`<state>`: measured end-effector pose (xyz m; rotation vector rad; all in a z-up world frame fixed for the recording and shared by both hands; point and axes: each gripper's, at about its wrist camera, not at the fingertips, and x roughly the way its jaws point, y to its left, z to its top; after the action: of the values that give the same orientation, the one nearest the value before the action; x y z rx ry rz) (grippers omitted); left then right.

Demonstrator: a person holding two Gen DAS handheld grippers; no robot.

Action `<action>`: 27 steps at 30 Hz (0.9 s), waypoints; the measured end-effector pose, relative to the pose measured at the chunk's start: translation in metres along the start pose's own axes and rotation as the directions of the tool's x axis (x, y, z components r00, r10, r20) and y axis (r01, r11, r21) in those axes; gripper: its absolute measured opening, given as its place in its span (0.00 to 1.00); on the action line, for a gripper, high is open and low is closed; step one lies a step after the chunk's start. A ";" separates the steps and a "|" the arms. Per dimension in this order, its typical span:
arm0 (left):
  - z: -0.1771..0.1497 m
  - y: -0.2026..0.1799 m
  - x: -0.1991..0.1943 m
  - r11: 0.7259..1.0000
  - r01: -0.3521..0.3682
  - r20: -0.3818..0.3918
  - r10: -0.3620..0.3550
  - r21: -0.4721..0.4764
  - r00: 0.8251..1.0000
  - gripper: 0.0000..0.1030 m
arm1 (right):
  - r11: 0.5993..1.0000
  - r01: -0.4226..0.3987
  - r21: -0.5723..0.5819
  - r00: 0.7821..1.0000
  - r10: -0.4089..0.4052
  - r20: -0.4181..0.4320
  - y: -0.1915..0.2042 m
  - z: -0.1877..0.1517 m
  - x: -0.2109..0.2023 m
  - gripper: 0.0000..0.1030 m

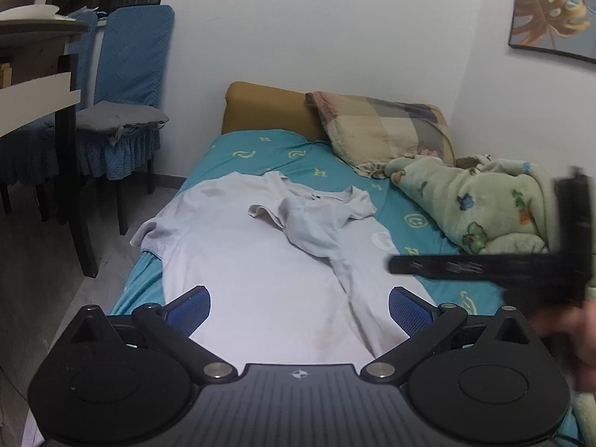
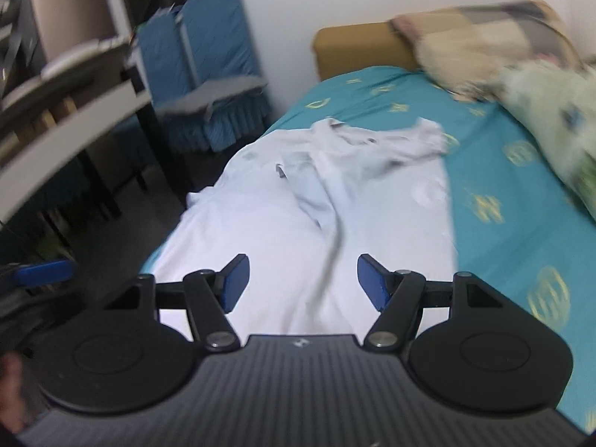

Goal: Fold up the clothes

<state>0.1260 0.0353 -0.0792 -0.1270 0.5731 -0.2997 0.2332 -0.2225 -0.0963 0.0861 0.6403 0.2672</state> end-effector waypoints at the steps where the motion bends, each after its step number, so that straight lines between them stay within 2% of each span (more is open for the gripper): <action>1: -0.001 0.006 0.005 1.000 -0.006 0.003 0.006 -0.004 1.000 1.00 | 1.000 0.001 -0.031 1.000 -0.001 -0.004 0.004 0.008 0.021 0.65; 3: -0.005 0.017 0.015 1.000 -0.017 0.004 0.017 -0.012 1.000 1.00 | 0.995 0.018 -0.095 1.000 -0.019 -0.012 0.011 0.023 0.064 0.65; 8: -0.015 0.034 0.048 0.999 -0.027 -0.022 0.027 -0.026 0.999 1.00 | 0.971 0.133 -0.198 0.988 -0.147 -0.057 0.017 0.038 0.152 0.63; 9: -0.016 0.037 0.052 0.999 -0.022 -0.018 0.022 -0.033 1.000 1.00 | 0.971 0.124 -0.206 0.989 -0.137 -0.052 0.018 0.038 0.160 0.58; 11: -0.016 0.047 0.057 0.998 -0.016 0.001 0.016 -0.056 1.000 1.00 | 0.965 0.093 -0.244 0.993 -0.107 -0.045 0.024 0.036 0.170 0.42; 12: -0.016 0.052 0.059 0.997 -0.020 0.009 0.021 -0.074 1.000 1.00 | 0.958 0.076 -0.278 0.995 -0.093 -0.047 0.029 0.033 0.173 0.26; 13: -0.015 0.058 0.062 0.995 -0.026 0.012 0.027 -0.096 1.000 1.00 | 0.948 0.060 -0.312 0.996 -0.079 -0.049 0.035 0.030 0.176 0.19; 15: -0.014 0.071 0.065 0.987 -0.035 0.010 0.037 -0.159 0.999 1.00 | 0.932 -0.010 -0.363 0.993 -0.033 -0.111 0.047 0.024 0.180 0.18; 17: -0.013 0.082 0.064 0.975 -0.036 0.014 0.040 -0.221 0.999 1.00 | 0.931 -0.075 -0.357 0.987 0.017 -0.162 0.054 0.025 0.175 0.19; 19: -0.013 0.090 0.059 0.964 -0.029 0.021 0.036 -0.265 0.999 1.00 | 0.934 -0.146 -0.327 0.975 0.079 -0.208 0.059 0.030 0.168 0.23; 20: -0.012 0.093 0.057 0.959 -0.029 0.023 0.037 -0.281 0.999 1.00 | 0.936 -0.185 -0.300 0.967 0.119 -0.227 0.061 0.034 0.163 0.28; 21: -0.012 0.095 0.056 0.956 -0.030 0.026 0.039 -0.290 0.999 1.00 | 0.936 -0.202 -0.288 0.965 0.140 -0.223 0.063 0.039 0.158 0.43; 22: -0.011 0.096 0.054 0.955 -0.030 0.027 0.040 -0.296 0.999 1.00 | 0.937 -0.209 -0.279 0.968 0.158 -0.195 0.063 0.045 0.152 0.56; 23: -0.010 0.096 0.053 0.955 -0.030 0.027 0.040 -0.297 0.999 1.00 | 0.938 -0.216 -0.271 0.971 0.176 -0.164 0.064 0.052 0.146 0.59; 25: -0.009 0.094 0.052 0.956 -0.032 0.028 0.042 -0.292 0.999 1.00 | 0.947 -0.202 -0.248 0.978 0.182 -0.104 0.063 0.068 0.145 0.60; 27: -0.008 0.091 0.051 0.958 -0.033 0.028 0.043 -0.284 0.999 1.00 | 0.967 -0.123 -0.221 0.991 0.109 -0.074 0.060 0.084 0.162 0.60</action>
<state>0.1844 0.1053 -0.1307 -0.3976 0.5818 -0.1757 0.3944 -0.1206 -0.1133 -0.1038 0.6628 0.4553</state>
